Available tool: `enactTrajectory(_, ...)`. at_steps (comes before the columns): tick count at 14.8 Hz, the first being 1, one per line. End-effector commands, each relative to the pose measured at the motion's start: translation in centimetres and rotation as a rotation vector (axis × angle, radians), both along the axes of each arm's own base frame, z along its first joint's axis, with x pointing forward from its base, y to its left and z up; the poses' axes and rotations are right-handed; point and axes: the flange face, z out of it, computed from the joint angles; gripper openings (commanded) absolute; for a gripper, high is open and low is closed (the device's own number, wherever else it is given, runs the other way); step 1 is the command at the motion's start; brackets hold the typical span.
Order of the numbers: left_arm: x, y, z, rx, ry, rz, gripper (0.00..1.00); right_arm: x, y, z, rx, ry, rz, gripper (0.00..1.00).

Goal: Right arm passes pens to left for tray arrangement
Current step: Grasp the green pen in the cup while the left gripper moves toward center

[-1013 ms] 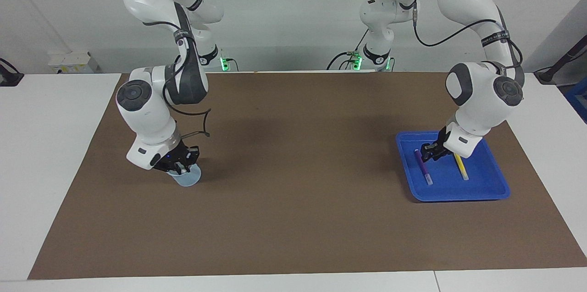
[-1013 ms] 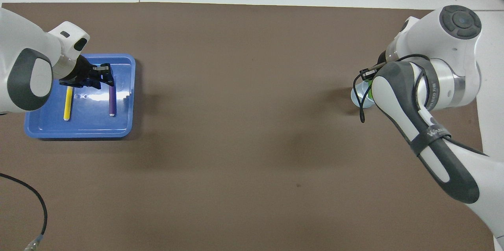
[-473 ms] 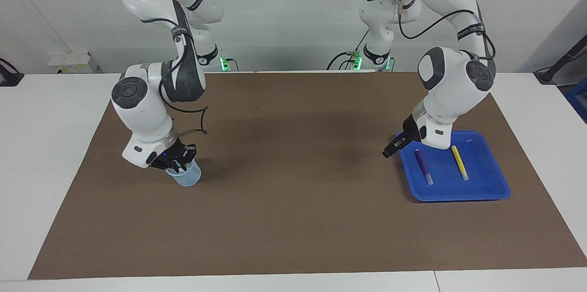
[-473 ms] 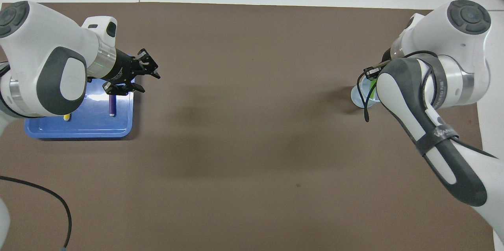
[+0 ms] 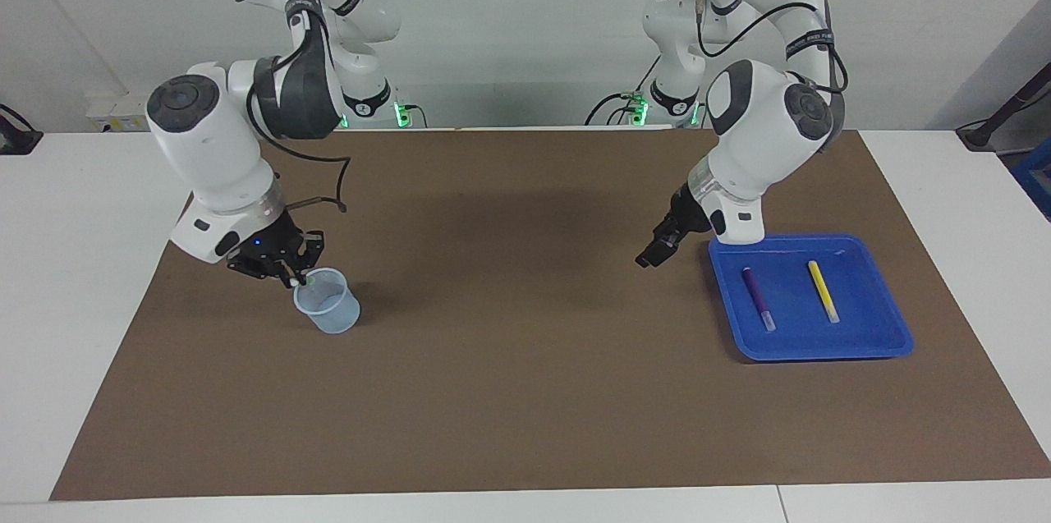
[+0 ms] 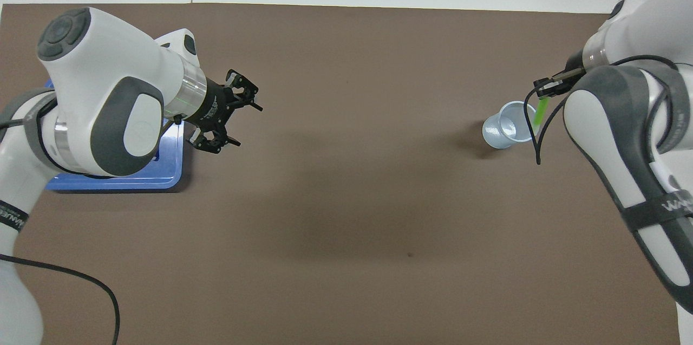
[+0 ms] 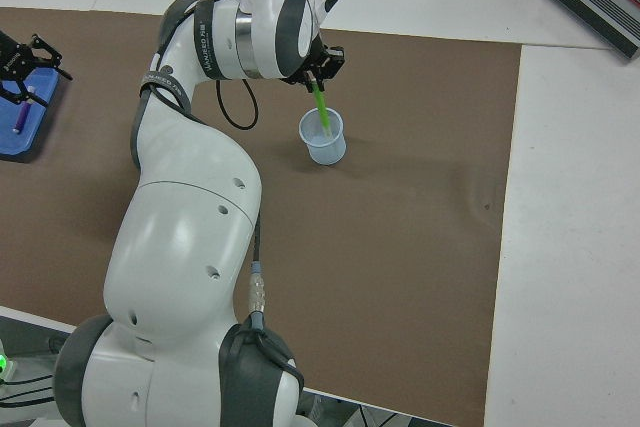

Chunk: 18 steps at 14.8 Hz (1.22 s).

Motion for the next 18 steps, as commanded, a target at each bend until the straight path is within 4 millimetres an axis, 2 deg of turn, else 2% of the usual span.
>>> enactTrajectory(1,-2.3,-2.9,0.4,0.016,0.075,0.130,0.97,-1.2,-0.4,4.0,0.058,-0.008,0.004,0.00)
enactTrajectory(3,-2.8,-4.2,0.5,0.026,0.106,0.234,1.00,-1.5,0.2,5.9,0.114,0.013,-0.035,0.00)
enactTrajectory(5,-2.9,-4.7,0.8,0.026,0.130,0.317,1.00,-1.7,1.0,6.0,0.192,0.038,-0.139,0.00)
enactTrajectory(7,-3.1,-5.3,1.3,-0.001,0.152,0.353,1.00,-2.0,2.7,5.8,0.210,0.068,-0.219,0.00)
enactTrajectory(9,-4.1,-7.0,1.4,-0.001,0.164,0.357,1.00,-2.3,4.9,5.6,0.313,0.114,-0.331,0.00)
enactTrajectory(10,-4.2,-7.6,1.6,-0.008,0.187,0.426,1.00,-2.3,5.6,5.7,0.344,0.132,-0.398,0.00)
enactTrajectory(12,-4.5,-9.4,2.0,-0.033,0.198,0.572,1.00,-2.6,8.5,5.9,0.392,0.169,-0.479,0.00)
enactTrajectory(16,-6.2,-13.3,2.5,-0.051,0.224,0.684,1.00,-2.7,12.4,6.5,0.497,0.222,-0.692,0.00)
enactTrajectory(18,-6.7,-14.6,2.9,-0.066,0.251,0.803,1.00,-2.9,14.5,6.7,0.526,0.232,-0.764,0.00)
